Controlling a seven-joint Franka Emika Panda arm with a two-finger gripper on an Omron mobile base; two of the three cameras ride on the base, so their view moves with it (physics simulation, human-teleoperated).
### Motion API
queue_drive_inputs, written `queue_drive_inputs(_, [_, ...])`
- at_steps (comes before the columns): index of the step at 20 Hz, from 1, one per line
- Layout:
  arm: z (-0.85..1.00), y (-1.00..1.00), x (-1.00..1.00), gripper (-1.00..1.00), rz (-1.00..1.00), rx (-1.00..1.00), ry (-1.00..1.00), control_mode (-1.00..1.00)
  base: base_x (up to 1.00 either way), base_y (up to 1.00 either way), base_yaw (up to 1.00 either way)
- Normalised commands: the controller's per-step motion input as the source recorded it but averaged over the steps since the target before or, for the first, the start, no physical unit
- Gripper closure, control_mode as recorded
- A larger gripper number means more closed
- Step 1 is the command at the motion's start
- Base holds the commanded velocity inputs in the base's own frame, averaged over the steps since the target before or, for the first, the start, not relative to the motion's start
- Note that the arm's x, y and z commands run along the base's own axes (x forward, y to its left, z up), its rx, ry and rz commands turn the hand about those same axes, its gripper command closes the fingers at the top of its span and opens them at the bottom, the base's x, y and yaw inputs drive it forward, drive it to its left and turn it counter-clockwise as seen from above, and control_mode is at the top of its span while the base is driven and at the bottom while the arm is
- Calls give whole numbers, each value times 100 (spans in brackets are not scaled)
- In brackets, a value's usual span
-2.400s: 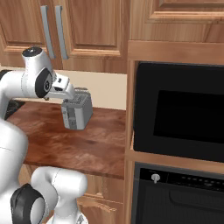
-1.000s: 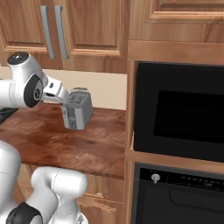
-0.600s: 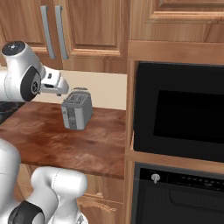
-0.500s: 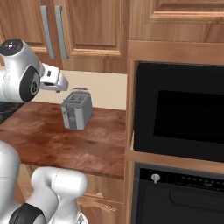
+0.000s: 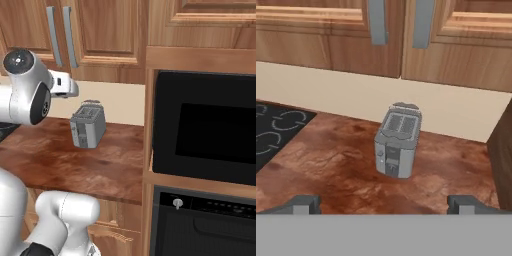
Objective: Open the cabinet. Pick the bar soap and place it next to the sink. Then close the cabinet.
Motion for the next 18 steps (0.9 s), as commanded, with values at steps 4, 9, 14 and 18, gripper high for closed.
queue_drive_inputs(4, [5, -1, 0, -100, 15, 0, 9, -100, 0, 0, 0])
queue_drive_inputs(9, [34, 0, 0, -100, 2, 0, 14, -100, 0, 0, 0])
queue_drive_inputs(14, [40, 0, 0, -100, -2, 0, 11, -100, 0, 0, 0])
queue_drive_inputs(18, [2, 12, 0, -100, -6, 0, 2, -100, 0, 0, 0])
